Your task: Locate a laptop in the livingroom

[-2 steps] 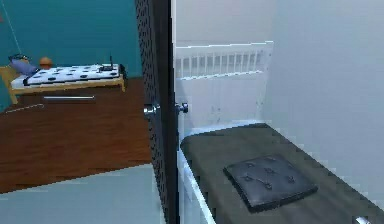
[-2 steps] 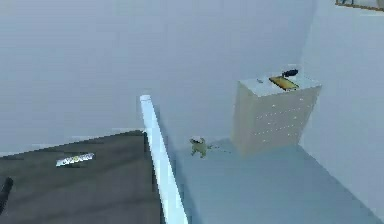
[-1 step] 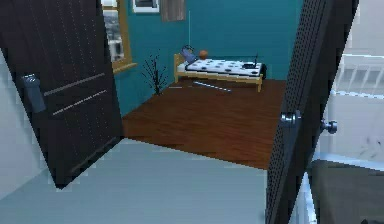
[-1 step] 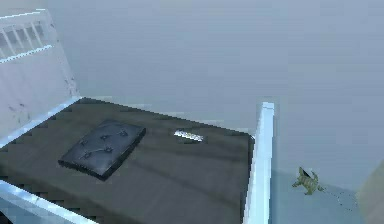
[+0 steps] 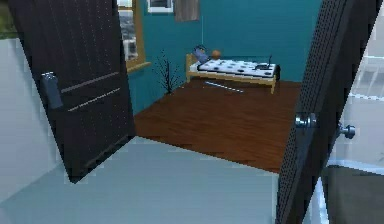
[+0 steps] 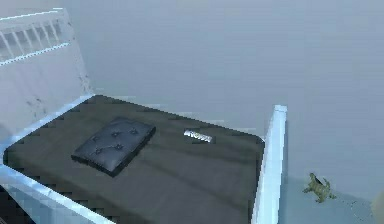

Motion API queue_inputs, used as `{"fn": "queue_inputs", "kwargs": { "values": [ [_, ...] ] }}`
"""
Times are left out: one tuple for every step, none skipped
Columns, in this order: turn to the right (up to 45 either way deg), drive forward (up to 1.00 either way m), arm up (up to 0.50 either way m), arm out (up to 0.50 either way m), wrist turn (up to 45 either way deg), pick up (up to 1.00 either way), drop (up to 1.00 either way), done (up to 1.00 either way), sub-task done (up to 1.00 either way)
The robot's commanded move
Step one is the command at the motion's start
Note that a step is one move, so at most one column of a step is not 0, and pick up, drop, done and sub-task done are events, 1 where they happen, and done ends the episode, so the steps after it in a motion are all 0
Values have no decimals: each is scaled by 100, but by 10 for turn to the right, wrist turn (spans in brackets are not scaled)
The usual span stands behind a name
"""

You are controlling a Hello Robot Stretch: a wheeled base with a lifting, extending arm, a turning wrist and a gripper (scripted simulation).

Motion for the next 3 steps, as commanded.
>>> {"fn": "queue_inputs", "kwargs": {
  "values": [
    [0, 80, 0, 0, 0, 0, 0, 0, 0],
    [450, 0, 0, 0, 0, 0, 0, 0, 0],
    [30, 0, 0, 0, 0, 0, 0, 0, 0]
  ]
}}
